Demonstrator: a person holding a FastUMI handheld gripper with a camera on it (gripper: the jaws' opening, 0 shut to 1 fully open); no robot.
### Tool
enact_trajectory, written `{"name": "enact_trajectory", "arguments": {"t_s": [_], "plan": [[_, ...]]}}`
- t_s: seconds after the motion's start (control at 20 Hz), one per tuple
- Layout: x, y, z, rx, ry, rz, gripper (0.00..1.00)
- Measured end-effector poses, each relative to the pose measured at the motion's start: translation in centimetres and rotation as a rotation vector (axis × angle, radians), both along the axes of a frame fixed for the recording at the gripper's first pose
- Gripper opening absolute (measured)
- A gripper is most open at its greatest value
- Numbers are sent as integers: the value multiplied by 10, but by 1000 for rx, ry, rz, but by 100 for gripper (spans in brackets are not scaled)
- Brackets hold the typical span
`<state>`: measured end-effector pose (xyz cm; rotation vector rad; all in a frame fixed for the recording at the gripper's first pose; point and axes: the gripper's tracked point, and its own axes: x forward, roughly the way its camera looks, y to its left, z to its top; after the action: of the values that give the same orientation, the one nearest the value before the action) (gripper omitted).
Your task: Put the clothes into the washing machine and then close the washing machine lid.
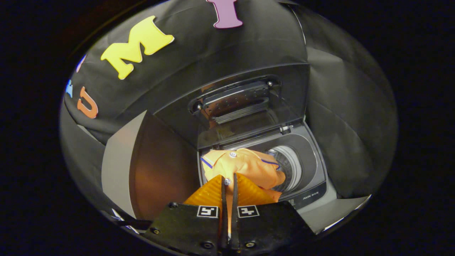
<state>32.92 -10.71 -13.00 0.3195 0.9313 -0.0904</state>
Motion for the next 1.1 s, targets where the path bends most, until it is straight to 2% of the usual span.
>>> {"name": "enact_trajectory", "arguments": {"t_s": [0.3,0.65,0.85,0.95,1.1], "plan": [[22,-8,-34,-35,43,-22,7],[31,-27,-91,-136,153,-70,7],[29,-26,-105,-149,198,-86,9],[29,-23,-104,-148,189,-81,16],[34,-35,-90,-229,145,-75,39]]}}
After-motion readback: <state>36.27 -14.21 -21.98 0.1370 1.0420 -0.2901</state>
